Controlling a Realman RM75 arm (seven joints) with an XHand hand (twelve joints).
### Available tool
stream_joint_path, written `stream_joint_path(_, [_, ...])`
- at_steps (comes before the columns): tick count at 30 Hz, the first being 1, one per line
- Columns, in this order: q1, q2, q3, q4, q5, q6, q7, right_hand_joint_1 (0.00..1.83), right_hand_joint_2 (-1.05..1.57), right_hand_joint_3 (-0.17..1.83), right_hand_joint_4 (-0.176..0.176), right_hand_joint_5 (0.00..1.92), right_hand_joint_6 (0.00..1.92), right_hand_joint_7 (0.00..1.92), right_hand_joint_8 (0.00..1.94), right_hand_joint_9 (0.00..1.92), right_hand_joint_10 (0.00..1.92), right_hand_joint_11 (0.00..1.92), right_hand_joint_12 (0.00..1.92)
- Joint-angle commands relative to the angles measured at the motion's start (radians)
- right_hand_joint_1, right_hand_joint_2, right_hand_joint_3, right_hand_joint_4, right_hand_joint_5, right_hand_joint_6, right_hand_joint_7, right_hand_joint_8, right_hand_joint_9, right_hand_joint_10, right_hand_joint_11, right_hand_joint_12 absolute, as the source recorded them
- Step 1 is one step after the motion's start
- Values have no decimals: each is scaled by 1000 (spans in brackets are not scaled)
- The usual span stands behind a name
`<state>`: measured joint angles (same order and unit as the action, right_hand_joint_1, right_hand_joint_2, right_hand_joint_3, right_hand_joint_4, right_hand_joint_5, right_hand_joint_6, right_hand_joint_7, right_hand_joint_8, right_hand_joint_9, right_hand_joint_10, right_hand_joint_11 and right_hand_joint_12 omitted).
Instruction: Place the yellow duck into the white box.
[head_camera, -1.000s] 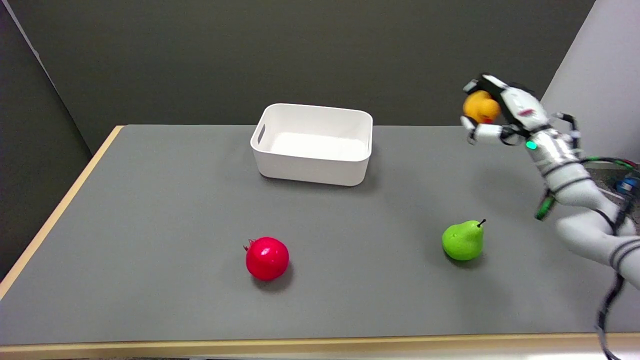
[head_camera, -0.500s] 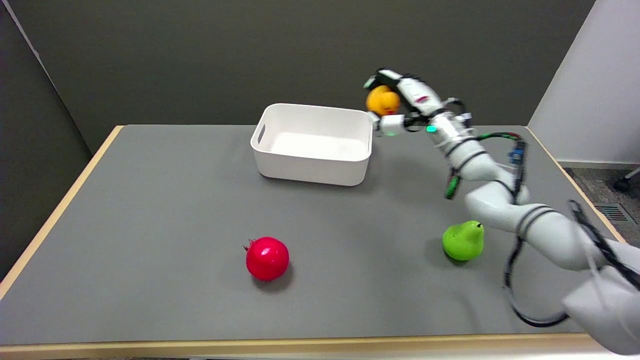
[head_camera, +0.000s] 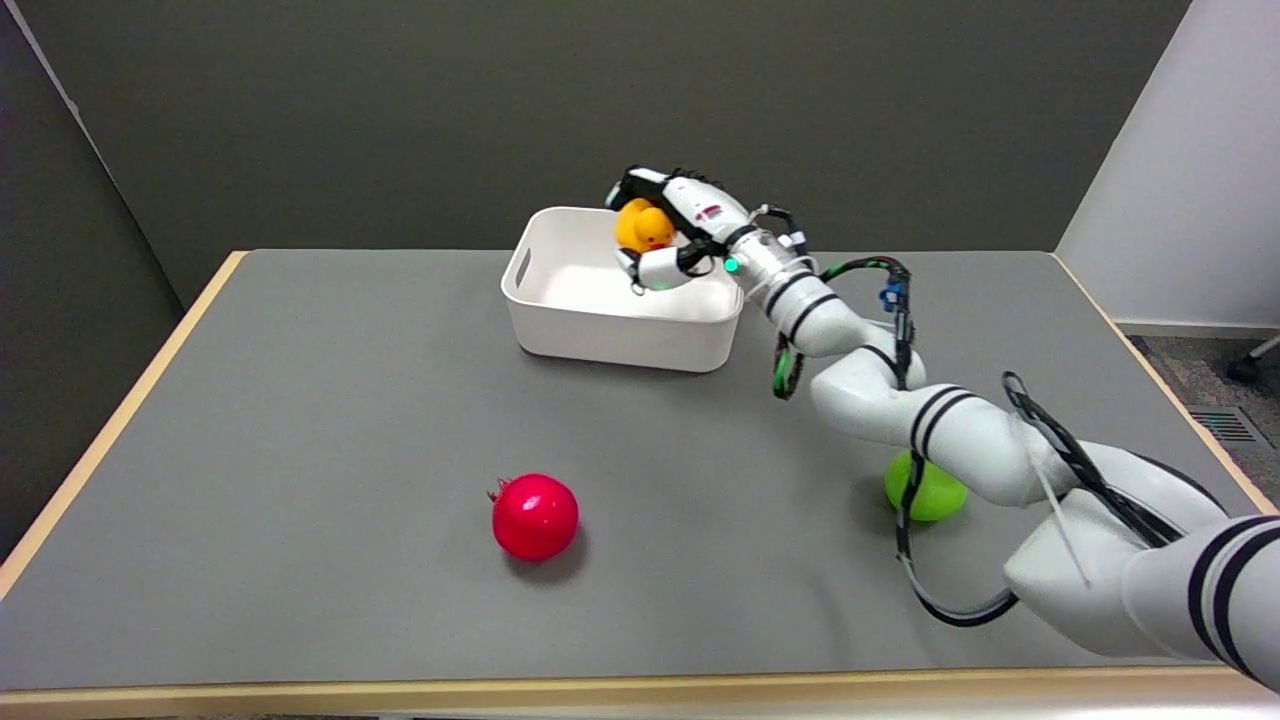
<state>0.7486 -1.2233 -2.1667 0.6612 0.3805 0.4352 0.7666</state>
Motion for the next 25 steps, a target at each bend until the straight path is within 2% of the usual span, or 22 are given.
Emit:
stream_joint_path(1, [60,-92,-4,-14,7,-108,-113,524,624,929,92,120,345,172,261,113,515,92,1173])
stream_joint_path(3, [44,-82,27,2,26,-107,-107,573,563,1000,79,64,314,87,110,43,313,58,899])
stream_joint_path(6, [4,-58,75,33,132,-84,-106,421,533,946,81,11,250,-1,89,-1,167,-1,768])
stream_joint_path(10, [-94,22,128,137,299,14,-113,386,532,935,73,20,158,-1,-1,-1,14,-1,569])
stream_joint_path(14, [-180,92,210,235,422,121,-106,368,524,911,70,14,145,-1,-1,-1,-1,-1,439])
stream_joint_path(16, [-239,134,262,283,518,198,-105,352,551,914,55,18,140,-1,-1,-1,-1,-1,339])
stream_joint_path(18, [-311,187,310,340,644,271,-105,351,555,916,53,20,147,-1,0,-1,-1,-1,323])
stream_joint_path(20, [-366,231,332,383,723,327,-100,320,641,815,39,39,256,-1,108,-1,2,-1,313])
stream_joint_path(21, [-404,259,342,406,785,364,-83,312,644,826,37,43,284,-1,139,-1,4,-1,310])
stream_joint_path(22, [-430,278,345,423,824,388,-64,308,618,882,38,44,294,-1,154,-1,8,-1,309])
stream_joint_path(25, [-510,330,359,463,890,481,58,278,649,871,25,85,329,21,202,-1,71,-1,302])
